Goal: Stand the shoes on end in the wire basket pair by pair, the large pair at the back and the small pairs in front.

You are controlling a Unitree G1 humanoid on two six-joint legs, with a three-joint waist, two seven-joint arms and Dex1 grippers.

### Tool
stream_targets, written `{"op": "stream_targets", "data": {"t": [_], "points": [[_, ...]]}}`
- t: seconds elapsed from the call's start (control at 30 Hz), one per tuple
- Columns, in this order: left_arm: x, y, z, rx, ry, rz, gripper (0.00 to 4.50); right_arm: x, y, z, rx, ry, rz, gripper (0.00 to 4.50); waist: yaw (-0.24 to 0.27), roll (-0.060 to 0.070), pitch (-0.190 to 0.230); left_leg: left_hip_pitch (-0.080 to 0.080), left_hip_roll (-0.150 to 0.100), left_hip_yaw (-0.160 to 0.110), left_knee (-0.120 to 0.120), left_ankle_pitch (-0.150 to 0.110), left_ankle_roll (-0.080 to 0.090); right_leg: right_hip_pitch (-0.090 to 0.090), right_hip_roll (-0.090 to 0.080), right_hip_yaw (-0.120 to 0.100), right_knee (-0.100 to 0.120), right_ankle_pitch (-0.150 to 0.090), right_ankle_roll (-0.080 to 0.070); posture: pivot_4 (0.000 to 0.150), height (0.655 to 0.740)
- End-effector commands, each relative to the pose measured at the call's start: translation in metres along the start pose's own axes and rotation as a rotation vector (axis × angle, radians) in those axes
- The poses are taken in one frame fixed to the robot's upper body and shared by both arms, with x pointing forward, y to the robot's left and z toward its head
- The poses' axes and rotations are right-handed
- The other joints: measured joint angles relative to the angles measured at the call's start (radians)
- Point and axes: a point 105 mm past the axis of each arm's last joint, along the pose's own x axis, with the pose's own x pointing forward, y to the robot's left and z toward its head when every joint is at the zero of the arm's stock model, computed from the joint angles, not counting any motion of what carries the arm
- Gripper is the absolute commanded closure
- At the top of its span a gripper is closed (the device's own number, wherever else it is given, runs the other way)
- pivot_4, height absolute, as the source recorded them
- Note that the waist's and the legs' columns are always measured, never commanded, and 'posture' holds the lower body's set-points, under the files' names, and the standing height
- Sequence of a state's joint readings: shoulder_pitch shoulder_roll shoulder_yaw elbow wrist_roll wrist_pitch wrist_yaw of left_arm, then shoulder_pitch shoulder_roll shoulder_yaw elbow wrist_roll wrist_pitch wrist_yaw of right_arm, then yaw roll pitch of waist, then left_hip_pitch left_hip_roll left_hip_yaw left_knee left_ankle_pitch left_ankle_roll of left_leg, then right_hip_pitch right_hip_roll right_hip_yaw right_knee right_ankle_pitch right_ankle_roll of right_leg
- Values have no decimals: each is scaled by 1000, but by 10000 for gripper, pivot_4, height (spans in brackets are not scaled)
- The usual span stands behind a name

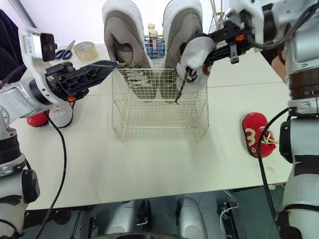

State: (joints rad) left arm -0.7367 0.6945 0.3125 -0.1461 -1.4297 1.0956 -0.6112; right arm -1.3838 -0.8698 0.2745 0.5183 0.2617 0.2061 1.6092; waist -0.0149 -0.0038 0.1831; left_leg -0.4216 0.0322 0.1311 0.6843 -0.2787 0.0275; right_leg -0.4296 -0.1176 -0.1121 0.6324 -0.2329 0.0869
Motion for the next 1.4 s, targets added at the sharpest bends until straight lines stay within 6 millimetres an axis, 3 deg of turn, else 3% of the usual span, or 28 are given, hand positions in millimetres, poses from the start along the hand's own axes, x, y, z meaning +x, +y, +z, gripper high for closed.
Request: {"op": "stream_targets", "data": {"t": [0.03, 0.43, 1.07, 1.33, 1.4], "points": [[-1, -10, 9, 55, -46, -18, 326, 4, -1, 8, -72, 21, 17, 37737, -1, 0, 0, 0, 0, 0, 0, 0, 0, 0, 0, 0, 0, 0, 0, 1500, 7400], [1, -9, 6, 59, -58, -6, 326, 28, 13, -20, -46, 64, 107, 37737, 0, 0, 0, 0, 0, 0, 0, 0, 0, 0, 0, 0, 0, 0, 0, 1500, 7400], [7, -2, 0, 46, -55, -6, 326, 35, 14, -32, -60, 109, 96, 37737, 1, 0, 0, 1, 0, 0, 0, 0, -1, 1, 0, 0, 1, 0, 0, 1500, 7400], [10, -1, -3, 42, -60, -15, 0, 27, 9, -31, -50, 124, 52, 153, 0, 0, 0, 1, 0, 0, 0, 0, -1, 1, 0, 0, 1, 0, 0, 1500, 7400], [11, -1, -4, 42, -60, -18, 0, 25, 8, -30, -58, 129, 41, 153, -1, 0, 0, 2, 0, 0, 0, 0, -1, 1, 0, 0, 1, 0, 0, 1500, 7400]]}}
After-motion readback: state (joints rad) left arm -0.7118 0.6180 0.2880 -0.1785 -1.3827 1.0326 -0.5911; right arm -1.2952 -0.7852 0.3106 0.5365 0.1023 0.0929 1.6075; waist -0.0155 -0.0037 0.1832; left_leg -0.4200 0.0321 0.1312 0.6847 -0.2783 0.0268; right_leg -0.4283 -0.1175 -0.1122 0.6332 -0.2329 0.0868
